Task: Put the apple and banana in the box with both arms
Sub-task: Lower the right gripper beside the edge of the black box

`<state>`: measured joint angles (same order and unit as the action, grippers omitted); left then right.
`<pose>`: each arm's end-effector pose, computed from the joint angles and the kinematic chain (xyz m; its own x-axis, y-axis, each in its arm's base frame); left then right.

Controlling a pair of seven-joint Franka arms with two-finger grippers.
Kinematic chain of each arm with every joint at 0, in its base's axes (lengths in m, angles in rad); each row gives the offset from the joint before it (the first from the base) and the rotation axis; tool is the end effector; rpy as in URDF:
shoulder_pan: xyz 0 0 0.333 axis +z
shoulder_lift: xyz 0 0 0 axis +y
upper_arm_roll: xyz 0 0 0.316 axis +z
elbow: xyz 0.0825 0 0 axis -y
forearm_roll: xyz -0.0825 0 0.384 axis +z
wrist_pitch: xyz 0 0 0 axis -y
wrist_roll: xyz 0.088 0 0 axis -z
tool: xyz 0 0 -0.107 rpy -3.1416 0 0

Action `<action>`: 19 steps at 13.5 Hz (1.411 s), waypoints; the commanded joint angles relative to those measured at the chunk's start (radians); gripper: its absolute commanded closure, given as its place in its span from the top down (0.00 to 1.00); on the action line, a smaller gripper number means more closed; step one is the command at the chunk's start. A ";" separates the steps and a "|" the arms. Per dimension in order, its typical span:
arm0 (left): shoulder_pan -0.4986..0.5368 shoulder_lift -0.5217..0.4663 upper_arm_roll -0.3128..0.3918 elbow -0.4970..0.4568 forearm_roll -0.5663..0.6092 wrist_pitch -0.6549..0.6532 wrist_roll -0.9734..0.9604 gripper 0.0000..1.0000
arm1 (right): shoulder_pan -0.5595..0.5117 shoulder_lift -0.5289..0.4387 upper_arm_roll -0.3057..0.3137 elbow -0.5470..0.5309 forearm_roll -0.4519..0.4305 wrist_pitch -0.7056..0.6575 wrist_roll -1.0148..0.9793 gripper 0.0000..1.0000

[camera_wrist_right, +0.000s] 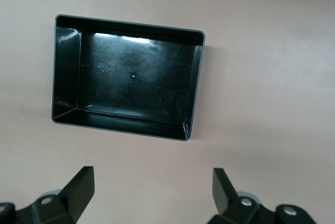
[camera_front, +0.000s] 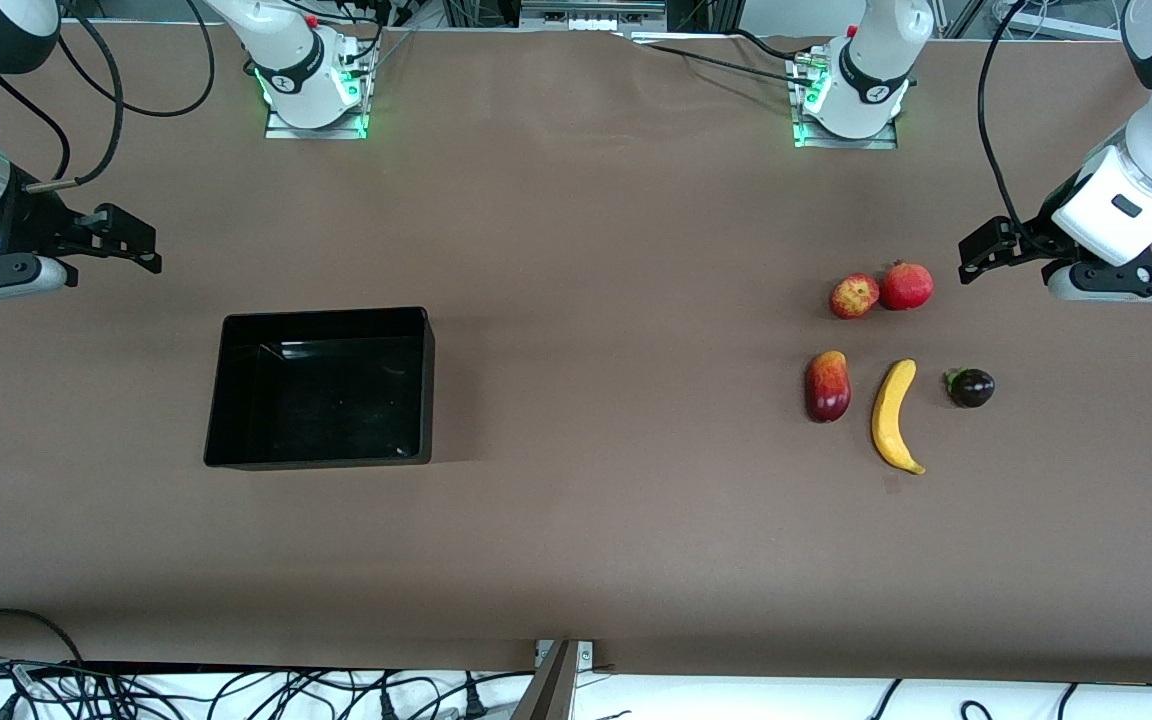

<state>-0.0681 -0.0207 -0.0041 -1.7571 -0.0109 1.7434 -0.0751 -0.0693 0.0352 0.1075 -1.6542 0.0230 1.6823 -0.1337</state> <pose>0.5555 -0.0412 0.5623 1.0000 0.0048 0.0062 0.0047 -0.9999 0.0112 0.5714 0.0231 0.5749 0.9857 0.1684 -0.0033 0.1683 -0.9854 -0.0273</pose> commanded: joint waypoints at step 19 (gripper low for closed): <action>-0.006 0.015 -0.001 0.034 0.014 -0.021 0.011 1.00 | -0.014 0.416 -0.075 -0.292 -0.025 0.626 -0.040 0.94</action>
<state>-0.0688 -0.0189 -0.0043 -1.7536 -0.0109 1.7434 -0.0751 -0.0756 0.4379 0.0300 -1.9265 0.0008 2.2630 -0.1573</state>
